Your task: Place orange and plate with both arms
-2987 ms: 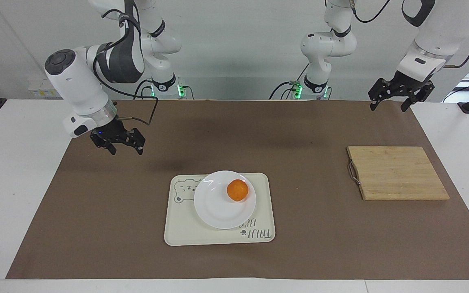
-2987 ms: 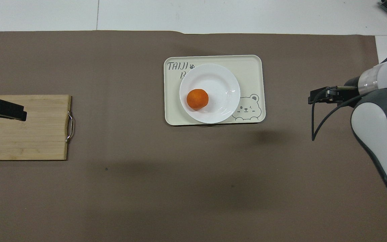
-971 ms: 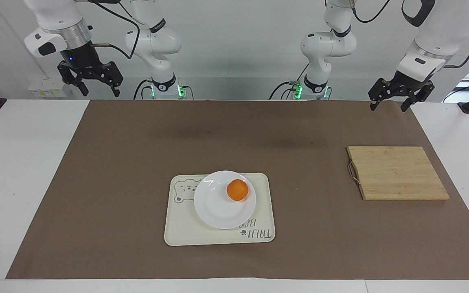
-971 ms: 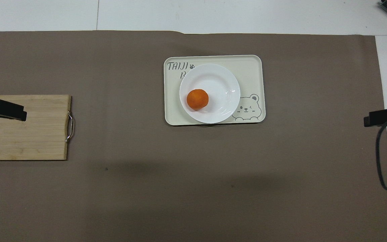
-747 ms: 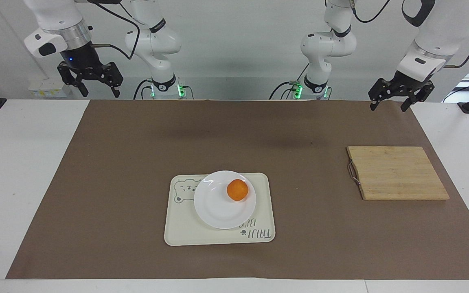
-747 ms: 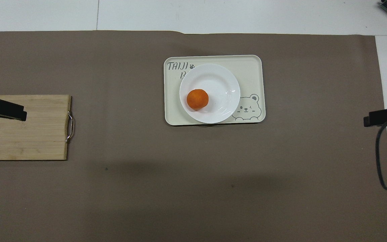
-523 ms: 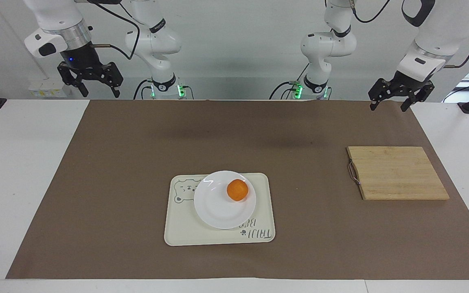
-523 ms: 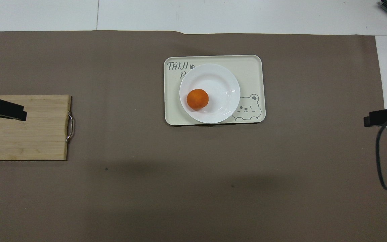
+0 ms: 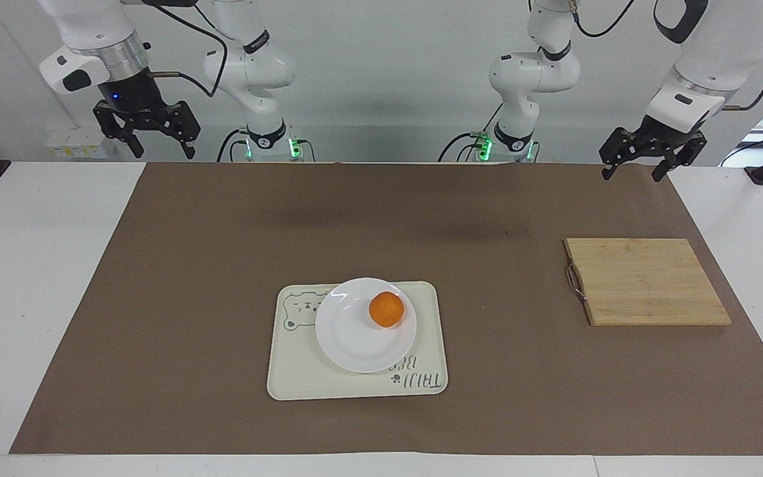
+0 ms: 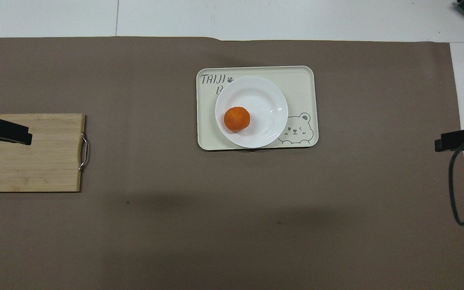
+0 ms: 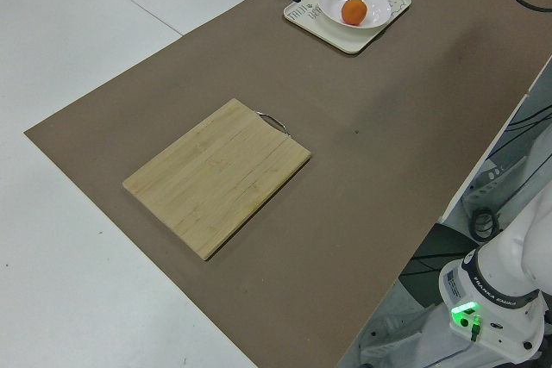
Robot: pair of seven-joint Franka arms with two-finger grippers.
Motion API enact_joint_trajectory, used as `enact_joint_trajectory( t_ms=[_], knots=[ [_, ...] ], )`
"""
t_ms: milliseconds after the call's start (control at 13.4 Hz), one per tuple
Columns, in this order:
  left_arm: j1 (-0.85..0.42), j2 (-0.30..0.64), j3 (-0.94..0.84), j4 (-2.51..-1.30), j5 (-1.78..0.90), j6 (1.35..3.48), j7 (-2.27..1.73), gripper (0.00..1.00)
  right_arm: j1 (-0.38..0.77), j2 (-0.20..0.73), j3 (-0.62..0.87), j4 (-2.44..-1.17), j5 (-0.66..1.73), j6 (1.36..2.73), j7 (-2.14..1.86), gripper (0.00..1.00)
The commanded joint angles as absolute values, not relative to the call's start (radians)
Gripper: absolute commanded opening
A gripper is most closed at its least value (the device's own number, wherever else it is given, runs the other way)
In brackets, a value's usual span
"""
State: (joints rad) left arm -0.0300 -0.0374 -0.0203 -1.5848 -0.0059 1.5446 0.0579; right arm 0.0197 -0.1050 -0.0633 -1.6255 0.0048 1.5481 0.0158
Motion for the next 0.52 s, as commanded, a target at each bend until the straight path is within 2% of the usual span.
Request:
enact_joint_trajectory(
  t_ms=[0, 448],
  knots=[
    [-0.021, -0.041, -0.026, -1.583, 0.011, 1.532, 0.051, 1.00, 0.009, -0.100, -0.060, -1.621, -0.011, 1.555, 0.032, 1.00],
    [-0.021, -0.041, -0.026, -1.583, 0.011, 1.532, 0.051, 1.00, 0.009, -0.107, -0.063, -1.629, -0.015, 1.554, 0.034, 1.00]
  ],
)
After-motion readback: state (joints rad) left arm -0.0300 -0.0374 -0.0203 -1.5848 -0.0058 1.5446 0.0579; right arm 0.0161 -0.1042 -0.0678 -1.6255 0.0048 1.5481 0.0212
